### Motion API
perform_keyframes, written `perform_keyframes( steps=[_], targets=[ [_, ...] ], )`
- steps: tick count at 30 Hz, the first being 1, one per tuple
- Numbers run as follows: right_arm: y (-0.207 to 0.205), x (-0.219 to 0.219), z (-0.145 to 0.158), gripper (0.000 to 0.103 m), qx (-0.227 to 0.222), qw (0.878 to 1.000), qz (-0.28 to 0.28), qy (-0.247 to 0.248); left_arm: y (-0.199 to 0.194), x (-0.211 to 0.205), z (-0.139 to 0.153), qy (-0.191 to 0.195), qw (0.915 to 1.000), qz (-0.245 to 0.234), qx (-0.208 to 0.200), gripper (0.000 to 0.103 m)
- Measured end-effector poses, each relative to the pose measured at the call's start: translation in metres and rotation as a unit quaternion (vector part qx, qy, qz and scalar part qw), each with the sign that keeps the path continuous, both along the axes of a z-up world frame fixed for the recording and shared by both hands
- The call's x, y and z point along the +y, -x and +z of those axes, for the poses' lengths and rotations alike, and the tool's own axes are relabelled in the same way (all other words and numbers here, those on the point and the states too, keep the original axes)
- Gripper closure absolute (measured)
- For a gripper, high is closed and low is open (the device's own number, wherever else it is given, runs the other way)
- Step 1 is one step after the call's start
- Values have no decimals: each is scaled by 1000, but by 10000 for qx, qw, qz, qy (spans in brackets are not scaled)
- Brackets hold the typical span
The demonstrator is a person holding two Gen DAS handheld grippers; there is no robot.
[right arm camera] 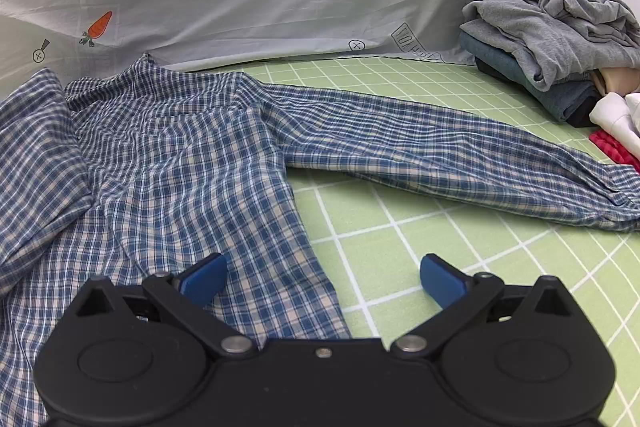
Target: Fold clothes
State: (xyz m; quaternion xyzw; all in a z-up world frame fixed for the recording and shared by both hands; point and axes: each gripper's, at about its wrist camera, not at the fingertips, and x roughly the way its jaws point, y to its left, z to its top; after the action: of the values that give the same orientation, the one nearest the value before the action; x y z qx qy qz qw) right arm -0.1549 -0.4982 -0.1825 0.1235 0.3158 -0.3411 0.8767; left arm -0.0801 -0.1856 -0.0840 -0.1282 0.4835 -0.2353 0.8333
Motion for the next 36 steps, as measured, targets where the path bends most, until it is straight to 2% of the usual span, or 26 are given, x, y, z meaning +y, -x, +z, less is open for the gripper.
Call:
perform_keyframes(
  steps=[8,12,18,23,28,30,33,36],
  targets=[
    [0,0,0,0,0,10000,-2,0,24,47,-9,102,9968,659,449,101],
    [0,0,0,0,0,10000,0,0,32,61,-18,32,9942,865,645,101],
    [1,-1,-1,0,5,10000,9,3,36,67,-44,-289,9922,797,909,100],
    [1,-2,-1,0,4,10000,30,-6,37,70,-64,-566,9888,562,1265,100],
    [3,-1,1,0,84,9998,156,-59,34,70,-44,-509,9930,369,997,100],
    [7,2,6,0,245,9991,281,-215,33,70,-35,-487,9946,292,874,94],
    [20,18,10,0,345,9985,381,-180,30,67,-22,-501,9965,158,649,82],
    [39,34,13,0,290,9986,432,-139,28,53,-14,-720,9967,-160,334,79]
  ],
)
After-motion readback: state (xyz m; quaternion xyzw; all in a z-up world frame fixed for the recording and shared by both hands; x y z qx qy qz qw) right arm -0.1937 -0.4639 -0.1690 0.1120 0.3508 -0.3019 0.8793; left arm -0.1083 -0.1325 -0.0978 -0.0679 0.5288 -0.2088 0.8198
